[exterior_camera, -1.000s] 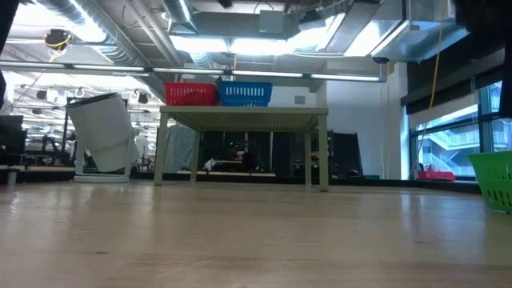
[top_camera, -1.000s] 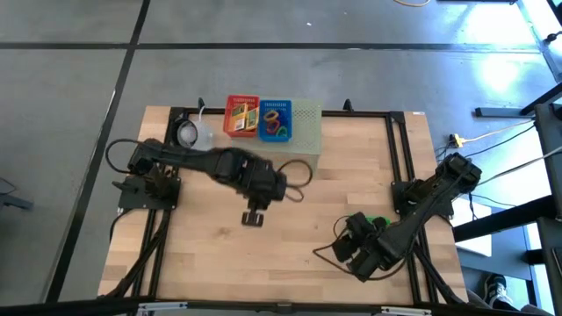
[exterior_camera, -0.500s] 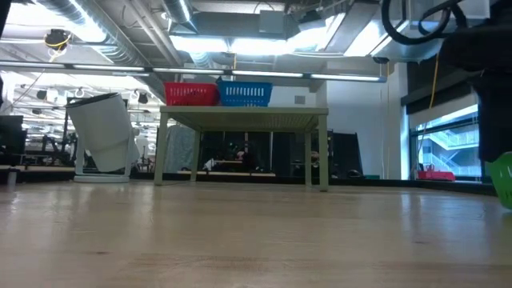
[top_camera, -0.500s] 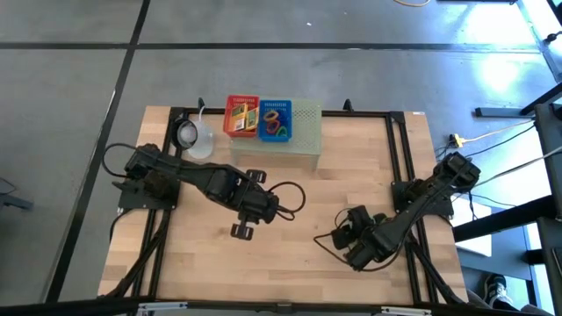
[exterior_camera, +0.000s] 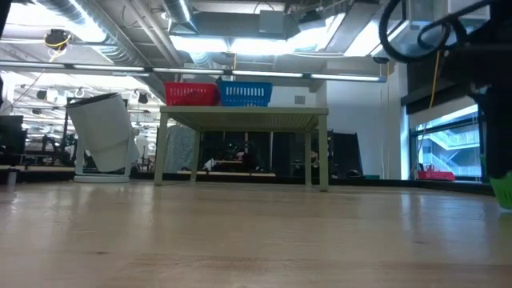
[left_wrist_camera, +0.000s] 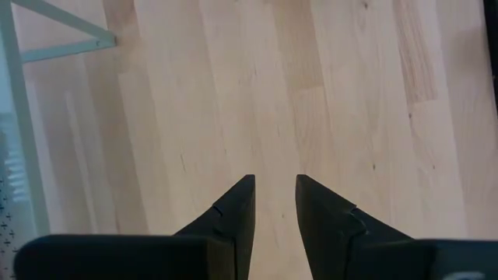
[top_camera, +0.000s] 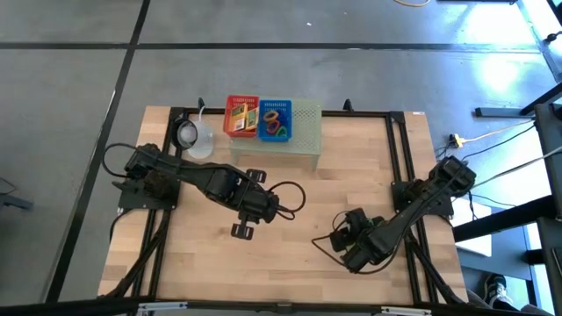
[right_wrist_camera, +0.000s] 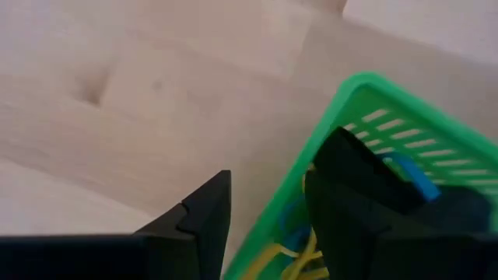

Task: Pick & Place Office Desk Supplies
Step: Put the green bin on the shelf

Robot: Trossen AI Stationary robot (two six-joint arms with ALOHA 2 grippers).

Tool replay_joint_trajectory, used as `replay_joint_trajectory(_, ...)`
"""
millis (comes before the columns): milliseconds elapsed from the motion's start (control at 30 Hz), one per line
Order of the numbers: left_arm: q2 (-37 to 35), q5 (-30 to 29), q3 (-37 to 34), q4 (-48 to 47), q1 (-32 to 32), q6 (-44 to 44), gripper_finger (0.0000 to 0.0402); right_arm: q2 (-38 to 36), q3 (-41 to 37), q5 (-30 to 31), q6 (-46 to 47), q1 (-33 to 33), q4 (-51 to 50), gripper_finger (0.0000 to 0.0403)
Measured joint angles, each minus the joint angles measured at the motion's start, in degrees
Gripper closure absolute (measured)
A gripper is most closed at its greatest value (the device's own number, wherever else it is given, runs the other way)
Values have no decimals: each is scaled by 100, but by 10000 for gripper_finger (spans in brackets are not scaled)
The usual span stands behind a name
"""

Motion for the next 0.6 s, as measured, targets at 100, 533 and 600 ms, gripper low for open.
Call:
replay_joint_trajectory(100, 0, 0, 1, 0, 0, -38, 316, 133, 0, -135, -134, 0, 41, 237)
replay_joint_trajectory(533, 0, 0, 1, -2, 0, -95, 315, 185, 0, -300, -665, 4, 43, 297)
replay_joint_trajectory(600, 0, 0, 0, -2, 0, -138, 316, 185, 0, -408, -791, 7, 45, 324)
